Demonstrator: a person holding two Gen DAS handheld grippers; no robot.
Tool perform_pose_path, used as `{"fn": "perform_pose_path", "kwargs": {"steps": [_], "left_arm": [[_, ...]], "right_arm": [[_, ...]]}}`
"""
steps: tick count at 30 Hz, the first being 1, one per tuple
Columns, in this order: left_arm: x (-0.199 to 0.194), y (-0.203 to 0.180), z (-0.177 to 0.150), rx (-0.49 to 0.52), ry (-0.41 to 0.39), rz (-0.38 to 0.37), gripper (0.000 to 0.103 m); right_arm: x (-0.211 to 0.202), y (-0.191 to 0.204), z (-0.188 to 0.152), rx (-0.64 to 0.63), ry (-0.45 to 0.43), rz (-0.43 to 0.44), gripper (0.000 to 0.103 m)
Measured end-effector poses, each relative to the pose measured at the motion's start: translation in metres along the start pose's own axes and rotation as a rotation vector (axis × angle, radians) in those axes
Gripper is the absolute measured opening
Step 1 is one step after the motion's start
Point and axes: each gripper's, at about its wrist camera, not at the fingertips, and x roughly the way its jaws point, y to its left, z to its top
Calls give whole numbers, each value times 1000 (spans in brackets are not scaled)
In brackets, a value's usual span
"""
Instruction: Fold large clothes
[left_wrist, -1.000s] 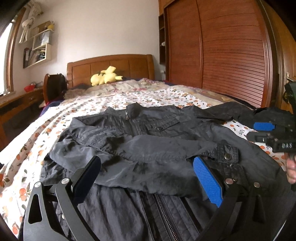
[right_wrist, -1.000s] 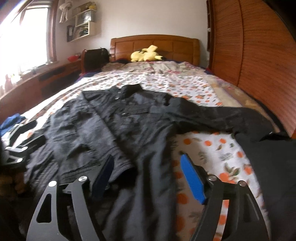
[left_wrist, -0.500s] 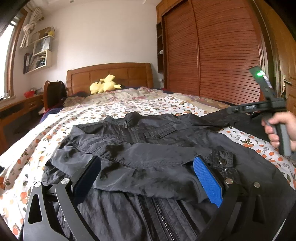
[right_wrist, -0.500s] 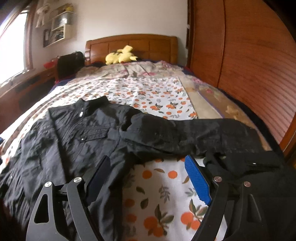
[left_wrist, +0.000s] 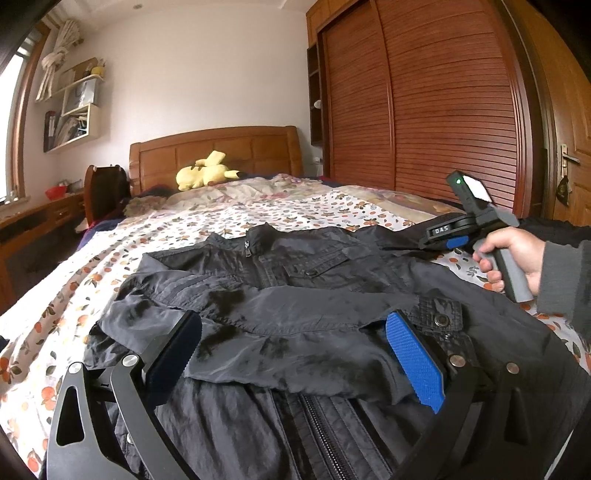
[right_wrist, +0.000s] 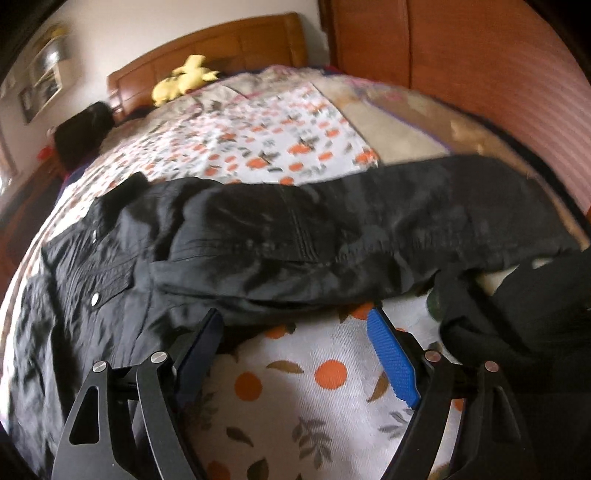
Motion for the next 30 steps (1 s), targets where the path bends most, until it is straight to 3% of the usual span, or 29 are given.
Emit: {"fn": "perform_pose_path", "kwargs": {"steps": [7, 10, 14, 16, 20, 24, 30], "left_arm": [[1, 2, 0, -4, 5, -7, 101], [1, 2, 0, -5, 6, -8, 101], [1, 2, 0, -5, 5, -10, 101], [2, 2, -1, -5, 6, -11, 101], [2, 2, -1, -5, 5, -10, 101], [3, 2, -1, -6, 8, -11, 101], [4, 3, -1, -7, 10, -11, 101]], "right_arm": [[20, -13, 9, 123, 29, 19, 77], [29, -15, 16, 152, 51, 1, 64], [34, -9, 24, 136, 58, -25, 22], [27, 0, 28, 98, 29, -34, 11], [-4, 23, 33, 3, -72, -24, 8], [-49, 62, 29, -124, -149, 77, 8], [-83, 119, -1, -289, -116, 189, 8]]}}
